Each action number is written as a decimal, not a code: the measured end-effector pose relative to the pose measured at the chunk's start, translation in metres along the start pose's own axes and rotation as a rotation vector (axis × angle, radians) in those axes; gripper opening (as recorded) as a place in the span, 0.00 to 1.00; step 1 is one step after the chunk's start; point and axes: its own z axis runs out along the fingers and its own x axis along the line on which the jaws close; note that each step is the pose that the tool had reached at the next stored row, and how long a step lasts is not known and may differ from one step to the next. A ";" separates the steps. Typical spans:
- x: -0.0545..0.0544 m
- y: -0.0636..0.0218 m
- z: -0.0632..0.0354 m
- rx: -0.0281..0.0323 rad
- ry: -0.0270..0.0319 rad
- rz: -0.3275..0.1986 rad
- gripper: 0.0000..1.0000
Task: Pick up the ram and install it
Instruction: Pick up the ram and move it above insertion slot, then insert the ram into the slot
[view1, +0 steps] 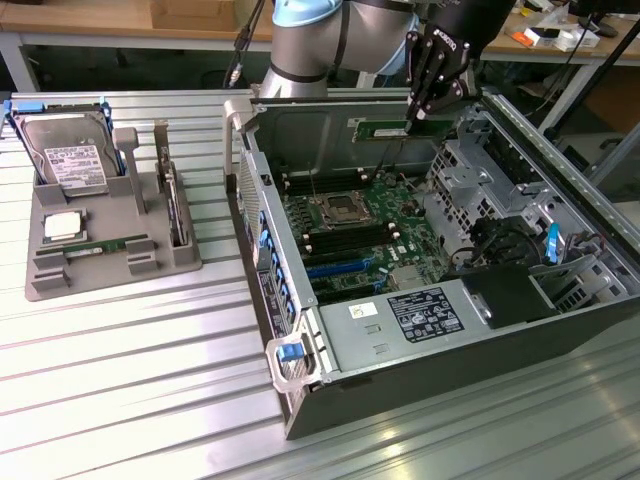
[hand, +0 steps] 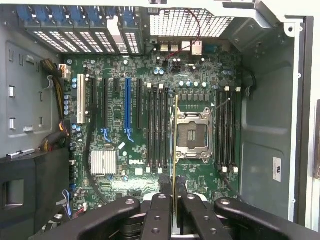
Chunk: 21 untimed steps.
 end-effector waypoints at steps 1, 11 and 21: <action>0.000 0.0000 0.0000 0.0000 0.0000 0.000 0.14; 0.000 -0.0001 0.0034 0.0000 0.0000 0.000 0.14; 0.000 -0.0005 0.0115 0.0000 0.0000 0.000 0.14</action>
